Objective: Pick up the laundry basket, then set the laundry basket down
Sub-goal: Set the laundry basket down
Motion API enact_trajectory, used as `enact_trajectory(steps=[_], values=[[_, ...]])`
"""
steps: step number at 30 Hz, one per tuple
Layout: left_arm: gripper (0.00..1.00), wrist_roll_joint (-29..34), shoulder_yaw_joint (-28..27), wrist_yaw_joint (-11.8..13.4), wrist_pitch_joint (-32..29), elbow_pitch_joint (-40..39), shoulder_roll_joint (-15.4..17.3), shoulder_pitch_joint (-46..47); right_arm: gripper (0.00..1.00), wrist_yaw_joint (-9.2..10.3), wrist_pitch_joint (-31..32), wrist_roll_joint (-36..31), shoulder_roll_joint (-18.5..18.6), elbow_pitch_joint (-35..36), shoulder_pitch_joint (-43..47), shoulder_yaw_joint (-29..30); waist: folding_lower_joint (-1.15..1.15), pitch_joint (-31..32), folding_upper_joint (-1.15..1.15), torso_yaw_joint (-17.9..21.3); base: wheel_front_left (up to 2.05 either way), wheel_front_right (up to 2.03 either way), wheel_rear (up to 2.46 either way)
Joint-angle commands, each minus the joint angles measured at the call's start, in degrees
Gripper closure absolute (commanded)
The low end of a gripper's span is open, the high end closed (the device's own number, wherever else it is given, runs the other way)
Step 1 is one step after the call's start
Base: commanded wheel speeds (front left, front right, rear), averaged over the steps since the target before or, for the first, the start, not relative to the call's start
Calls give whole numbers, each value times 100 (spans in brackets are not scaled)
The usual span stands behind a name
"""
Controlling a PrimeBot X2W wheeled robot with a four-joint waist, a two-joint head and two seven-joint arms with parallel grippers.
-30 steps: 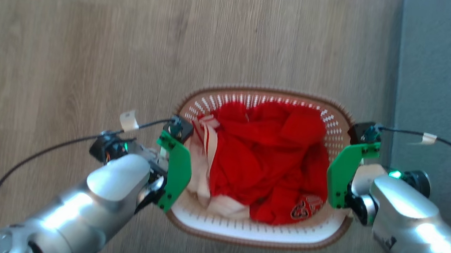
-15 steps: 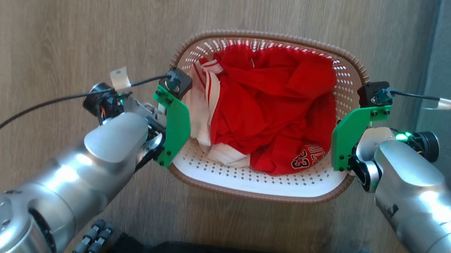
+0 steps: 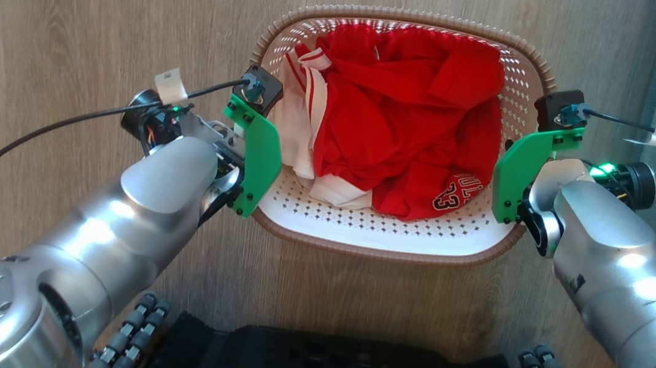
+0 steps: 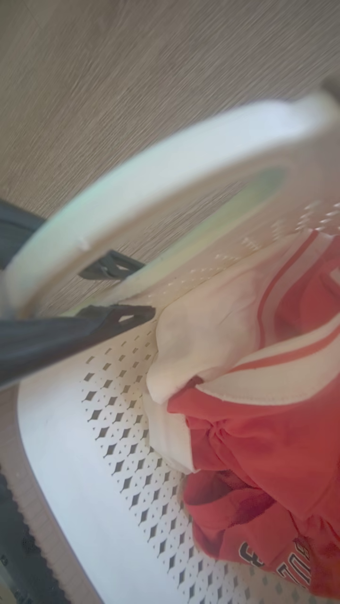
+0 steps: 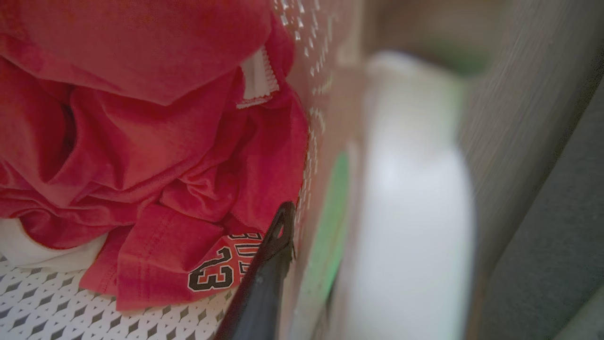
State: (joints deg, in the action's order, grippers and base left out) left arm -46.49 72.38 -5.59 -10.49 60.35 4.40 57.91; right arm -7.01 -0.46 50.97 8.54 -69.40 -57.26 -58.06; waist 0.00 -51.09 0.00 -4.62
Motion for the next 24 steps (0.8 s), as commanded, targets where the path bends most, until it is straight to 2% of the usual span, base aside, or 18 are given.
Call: enact_trajectory(steps=[1,16,17,18,19,20,21,22,24], values=[[100,104,97,-190,12,-197,-152,-10,100,-47,-150,-174,-267,137,142,-225,0,-28,0,-21,0,0,0],[100,59,97,-184,26,-198,-152,-40,100,-47,-239,-153,-214,-29,109,-376,0,-83,0,-101,0,0,0],[100,44,97,-157,21,-188,-152,-38,96,-47,-275,-142,-209,-66,93,-353,0,-84,0,-104,0,0,0],[87,31,97,-107,22,-178,-152,-34,58,-47,-298,-139,-210,-110,78,-337,0,-84,0,-106,0,0,0],[60,24,97,-72,15,-175,-152,-36,18,-47,-286,-141,-214,-162,69,-328,0,-83,0,-107,0,0,0],[38,20,97,-51,-6,-175,-152,-41,0,-47,-258,-165,-219,-207,63,-343,0,-82,0,-107,0,0,0],[7,12,97,-15,-26,-170,-152,-44,0,-47,-248,-181,-227,-240,58,-351,0,-81,0,-107,0,0,0],[0,8,97,21,-49,-166,-152,-47,0,-47,-255,-180,-237,-267,55,-339,0,-79,0,-106,0,0,0],[0,37,97,104,-95,-150,-152,-43,0,-47,-277,-180,-259,-308,55,-320,0,-73,0,-105,0,0,0]])
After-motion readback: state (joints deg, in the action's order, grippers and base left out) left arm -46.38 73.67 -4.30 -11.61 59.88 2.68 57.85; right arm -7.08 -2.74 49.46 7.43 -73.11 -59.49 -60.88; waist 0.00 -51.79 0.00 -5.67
